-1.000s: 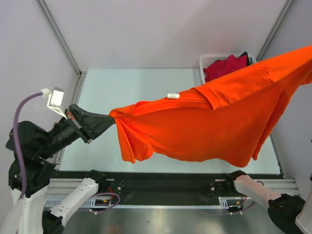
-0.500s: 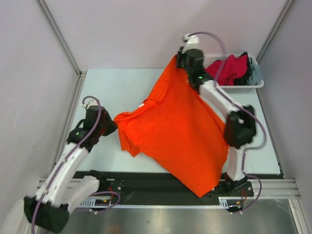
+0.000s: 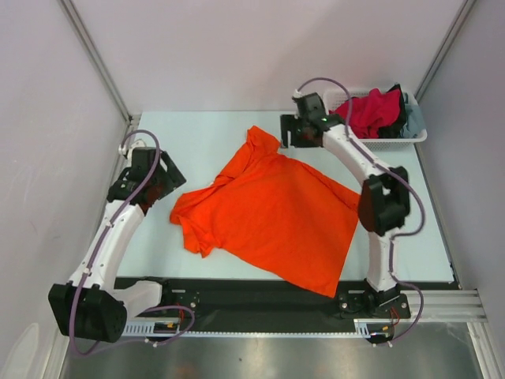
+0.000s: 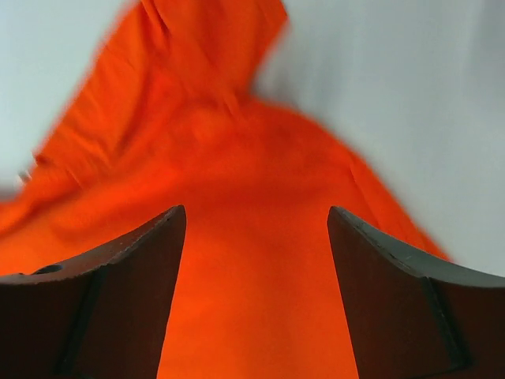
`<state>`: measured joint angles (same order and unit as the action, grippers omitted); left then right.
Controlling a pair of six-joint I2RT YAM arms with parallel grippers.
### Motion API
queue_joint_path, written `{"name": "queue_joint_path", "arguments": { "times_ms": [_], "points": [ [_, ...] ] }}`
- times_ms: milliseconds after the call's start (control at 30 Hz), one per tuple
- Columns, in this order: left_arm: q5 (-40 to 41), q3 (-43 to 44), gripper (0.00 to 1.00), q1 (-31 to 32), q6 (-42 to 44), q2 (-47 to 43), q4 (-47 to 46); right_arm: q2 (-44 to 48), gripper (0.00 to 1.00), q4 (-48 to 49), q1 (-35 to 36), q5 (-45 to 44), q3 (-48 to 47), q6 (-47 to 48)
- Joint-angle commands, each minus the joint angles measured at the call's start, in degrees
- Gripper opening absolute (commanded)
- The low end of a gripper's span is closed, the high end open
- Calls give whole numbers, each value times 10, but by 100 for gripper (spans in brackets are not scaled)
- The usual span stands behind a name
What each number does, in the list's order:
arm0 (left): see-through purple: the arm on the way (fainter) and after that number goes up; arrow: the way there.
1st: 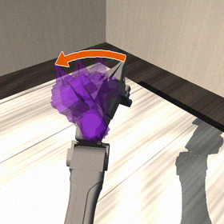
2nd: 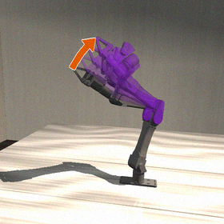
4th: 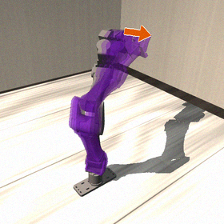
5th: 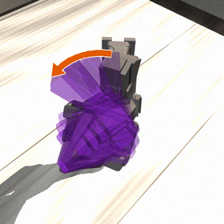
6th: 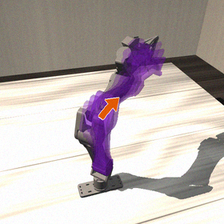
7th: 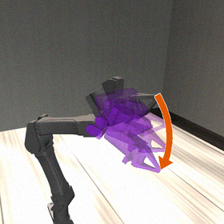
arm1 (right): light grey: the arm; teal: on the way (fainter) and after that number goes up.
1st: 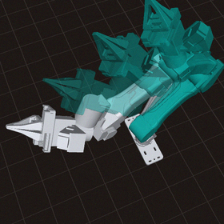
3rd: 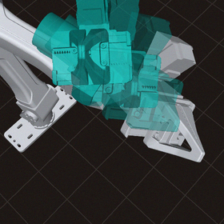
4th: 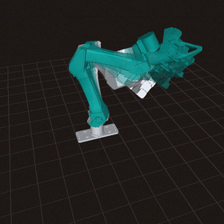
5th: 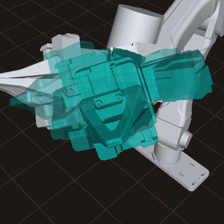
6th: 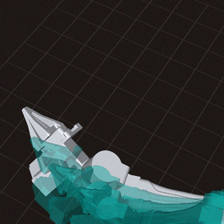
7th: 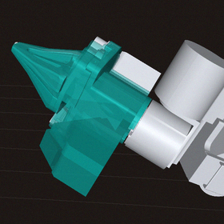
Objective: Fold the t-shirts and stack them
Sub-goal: Flatten the tshirt out
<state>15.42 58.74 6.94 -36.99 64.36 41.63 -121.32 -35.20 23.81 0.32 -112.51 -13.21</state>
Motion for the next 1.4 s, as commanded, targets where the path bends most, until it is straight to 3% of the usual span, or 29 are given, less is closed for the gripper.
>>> {"name": "queue_joint_path", "arguments": {
  "times_ms": [0,33,100,167,300,433,667,833,1167,1367],
  "points": [
    [-138,-27,84,-3,65,-6,-63,128,79,-89,-14,11,134,-25],
    [-221,-42,84,7,73,-1,-139,175,79,-87,-17,19,169,-30],
    [-245,-57,84,42,74,45,-190,243,79,-84,-31,55,321,-39],
    [-257,-45,82,63,73,100,-201,286,79,-83,-35,63,351,-45],
    [-316,25,60,95,95,271,-226,370,71,-66,-42,93,502,-59],
    [-314,83,58,98,91,349,-233,416,69,-50,-50,104,554,-62],
    [-312,198,58,95,85,488,-216,426,69,-59,-95,112,566,-55],
    [-344,232,58,49,54,551,-237,401,69,-33,-118,100,584,-56],
    [-407,347,57,-17,42,661,-255,212,68,-6,-123,8,469,-75],
    [-423,436,69,-17,39,715,-246,102,68,-13,-126,-77,356,-84]
  ]
}}
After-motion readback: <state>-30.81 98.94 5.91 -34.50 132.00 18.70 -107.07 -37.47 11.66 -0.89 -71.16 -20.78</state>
